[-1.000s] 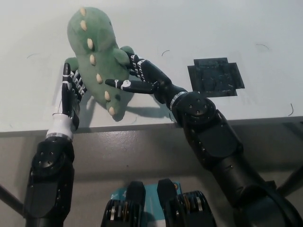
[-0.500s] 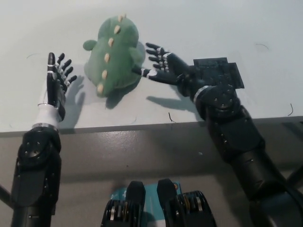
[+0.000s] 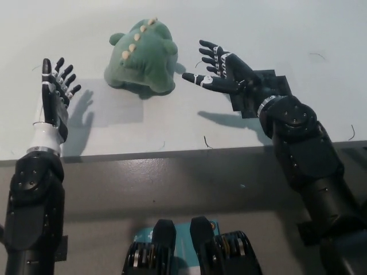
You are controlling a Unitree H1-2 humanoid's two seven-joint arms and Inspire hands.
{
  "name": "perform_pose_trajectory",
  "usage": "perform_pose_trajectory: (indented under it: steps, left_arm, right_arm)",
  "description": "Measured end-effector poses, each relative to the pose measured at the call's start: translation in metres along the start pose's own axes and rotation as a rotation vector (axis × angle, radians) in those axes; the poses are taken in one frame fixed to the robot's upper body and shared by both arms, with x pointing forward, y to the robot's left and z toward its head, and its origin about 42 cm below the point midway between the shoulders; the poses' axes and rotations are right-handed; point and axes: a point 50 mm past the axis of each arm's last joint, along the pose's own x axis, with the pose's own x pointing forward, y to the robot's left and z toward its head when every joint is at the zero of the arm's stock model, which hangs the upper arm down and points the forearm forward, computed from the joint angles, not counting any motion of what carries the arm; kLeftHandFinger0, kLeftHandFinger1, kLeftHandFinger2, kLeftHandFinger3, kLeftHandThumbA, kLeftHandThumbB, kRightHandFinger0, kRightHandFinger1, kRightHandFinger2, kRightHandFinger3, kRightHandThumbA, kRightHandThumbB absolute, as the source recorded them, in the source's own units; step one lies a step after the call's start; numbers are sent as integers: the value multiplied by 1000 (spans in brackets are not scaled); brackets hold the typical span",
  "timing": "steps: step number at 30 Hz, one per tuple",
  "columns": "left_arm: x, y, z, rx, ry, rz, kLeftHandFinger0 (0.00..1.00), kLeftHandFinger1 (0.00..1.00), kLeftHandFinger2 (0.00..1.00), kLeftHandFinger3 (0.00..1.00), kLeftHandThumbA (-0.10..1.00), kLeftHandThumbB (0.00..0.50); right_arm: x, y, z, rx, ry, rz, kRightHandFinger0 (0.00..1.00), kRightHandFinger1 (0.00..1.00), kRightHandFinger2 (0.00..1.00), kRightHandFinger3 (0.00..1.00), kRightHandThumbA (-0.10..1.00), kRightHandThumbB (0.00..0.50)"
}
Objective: Use both hands to pick up a dinasour on the right side and move it to the left side
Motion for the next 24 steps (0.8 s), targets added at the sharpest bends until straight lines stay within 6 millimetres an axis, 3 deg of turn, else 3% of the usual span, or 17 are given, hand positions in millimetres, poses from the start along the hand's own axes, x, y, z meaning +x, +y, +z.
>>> perform_pose_trajectory:
  steps: [2, 5, 6, 7, 9, 12, 18, 21, 24]
  left_arm:
    - [0, 8, 3, 13, -9, 8, 1000, 1000, 1000, 1000, 1000, 343]
    - [-4, 22, 6, 28, -22, 28, 1000, 1000, 1000, 1000, 1000, 342]
    - [-6, 27, 7, 35, -27, 34, 1000, 1000, 1000, 1000, 1000, 348]
    - [-9, 33, 7, 40, -30, 40, 1000, 1000, 1000, 1000, 1000, 392]
    - [-15, 41, 7, 46, -35, 46, 1000, 1000, 1000, 1000, 1000, 398]
    - [-31, 61, 12, 62, -60, 70, 1000, 1000, 1000, 1000, 1000, 451]
    - [-64, 82, 12, 84, -73, 83, 1000, 1000, 1000, 1000, 1000, 452]
    - [-77, 85, 10, 86, -68, 77, 1000, 1000, 1000, 1000, 1000, 461]
    - [-85, 83, 11, 85, -74, 59, 1000, 1000, 1000, 1000, 1000, 459]
  right_arm:
    - [-3, -4, 1, -7, -8, -3, 1000, 1000, 1000, 1000, 1000, 271]
    - [-9, -12, 0, -8, -17, -12, 1000, 1000, 1000, 1000, 1000, 294]
    - [-11, -15, -1, -8, -20, -17, 1000, 1000, 1000, 1000, 1000, 311]
    - [-15, -20, -1, -4, -25, -26, 1000, 1000, 1000, 1000, 1000, 290]
    - [-20, -28, -1, 6, -38, -40, 1000, 1000, 1000, 1000, 1000, 288]
    - [-38, -50, -1, 11, -67, -78, 1000, 1000, 1000, 1000, 1000, 292]
    - [-80, -85, -1, 21, -107, -148, 1000, 1000, 1000, 1000, 1000, 349]
    - [-96, -100, 5, 26, -127, -173, 1000, 1000, 1000, 1000, 1000, 329]
    - [-111, -107, 9, 20, -150, -184, 1000, 1000, 1000, 1000, 1000, 346]
